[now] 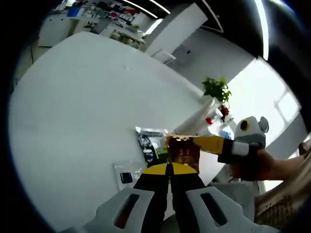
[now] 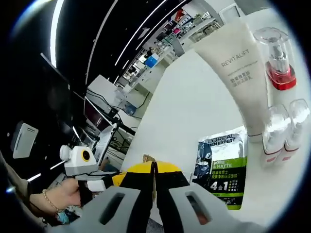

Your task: Arrange the skincare products in the storage area until every visible bottle or jar stands upright without overlapping.

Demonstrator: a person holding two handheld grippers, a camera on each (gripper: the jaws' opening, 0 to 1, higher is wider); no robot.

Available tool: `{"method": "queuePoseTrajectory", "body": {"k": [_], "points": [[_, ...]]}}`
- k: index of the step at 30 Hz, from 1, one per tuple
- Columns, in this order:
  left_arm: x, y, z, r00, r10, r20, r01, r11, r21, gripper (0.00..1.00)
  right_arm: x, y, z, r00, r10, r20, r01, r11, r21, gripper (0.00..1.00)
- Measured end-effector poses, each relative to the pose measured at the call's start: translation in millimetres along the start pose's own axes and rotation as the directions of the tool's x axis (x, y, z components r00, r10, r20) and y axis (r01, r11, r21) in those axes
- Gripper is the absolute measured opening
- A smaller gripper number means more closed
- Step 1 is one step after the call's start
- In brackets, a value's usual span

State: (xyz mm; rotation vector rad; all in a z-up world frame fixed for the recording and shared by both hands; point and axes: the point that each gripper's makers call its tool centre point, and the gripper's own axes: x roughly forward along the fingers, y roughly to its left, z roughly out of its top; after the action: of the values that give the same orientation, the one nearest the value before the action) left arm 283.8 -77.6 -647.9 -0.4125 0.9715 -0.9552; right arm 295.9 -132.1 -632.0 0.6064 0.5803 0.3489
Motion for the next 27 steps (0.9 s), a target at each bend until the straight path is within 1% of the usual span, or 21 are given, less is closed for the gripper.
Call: {"method": "queuePoseTrajectory", "body": {"k": [2,5,7,8,9,10,11,12,13,17,20,21,23,25,27], "points": [[0.1,6.4,0.3,1.000,0.012,0.002,-0.012,1.000,-0.006,0.00,5.9,2.9,0.1,1.000,-0.001,-0.009,0.001,0.999,-0.040,0.01],[0.4,13.3,0.1,0.999,0.033,0.001,-0.033,0.999,-0.031,0.00,15.4,1.2,-1.3,0.999,-0.022,-0.032,0.019,0.995,-0.100,0.01],[1.1,17.0,0.7,0.999,0.040,0.002,-0.040,0.998,-0.041,0.00,21.3,-5.5,-3.4,0.996,-0.062,-0.059,0.050,0.980,-0.192,0.01],[2.2,18.7,0.7,0.999,0.041,0.000,-0.041,0.998,-0.048,0.00,24.1,-9.7,-5.8,0.991,-0.098,-0.088,0.069,0.956,-0.286,0.01],[3.2,20.3,0.5,0.999,0.044,-0.003,-0.044,0.998,-0.052,0.00,26.3,-12.2,-7.8,0.986,-0.123,-0.109,0.076,0.930,-0.361,0.01],[5.0,22.0,0.0,0.999,0.048,-0.007,-0.049,0.997,-0.053,0.00,30.6,-13.1,-9.2,0.982,-0.147,-0.121,0.079,0.892,-0.444,0.02],[6.5,23.8,-0.6,0.999,0.053,-0.013,-0.053,0.997,-0.052,0.00,33.9,-12.8,-10.0,0.980,-0.155,-0.127,0.073,0.868,-0.491,0.02],[7.8,26.6,-1.6,0.998,0.063,-0.020,-0.064,0.997,-0.050,0.00,37.9,-11.6,-10.4,0.981,-0.151,-0.125,0.065,0.850,-0.522,0.02],[9.5,31.6,-2.0,0.997,0.079,-0.026,-0.080,0.996,-0.050,0.00,42.8,-12.4,-11.9,0.980,-0.150,-0.128,0.059,0.844,-0.533,0.02],[15.9,42.6,2.0,0.996,0.087,-0.024,-0.088,0.993,-0.072,0.00,56.0,-29.4,-15.5,0.973,-0.177,-0.150,0.075,0.853,-0.516,0.02],[22.8,48.8,4.8,0.996,0.091,-0.025,-0.093,0.993,-0.072,0.00,65.0,-38.5,-16.7,0.969,-0.191,-0.160,0.081,0.849,-0.523,0.02],[26.4,53.1,5.2,0.994,0.102,-0.030,-0.104,0.992,-0.066,0.00,69.6,-41.0,-17.5,0.967,-0.196,-0.164,0.082,0.846,-0.528,0.02],[31.7,61.4,5.3,0.991,0.126,-0.043,-0.128,0.990,-0.058,0.00,73.9,-43.1,-17.7,0.962,-0.209,-0.173,0.092,0.851,-0.518,0.02],[34.9,66.3,7.2,0.990,0.134,-0.043,-0.137,0.989,-0.056,0.00,80.1,-44.5,-15.0,0.964,-0.215,-0.159,0.104,0.851,-0.515,0.01],[37.7,72.8,10.1,0.989,0.142,-0.040,-0.144,0.988,-0.062,0.00,85.4,-48.4,-14.4,0.962,-0.223,-0.155,0.110,0.843,-0.527,0.01]]}}
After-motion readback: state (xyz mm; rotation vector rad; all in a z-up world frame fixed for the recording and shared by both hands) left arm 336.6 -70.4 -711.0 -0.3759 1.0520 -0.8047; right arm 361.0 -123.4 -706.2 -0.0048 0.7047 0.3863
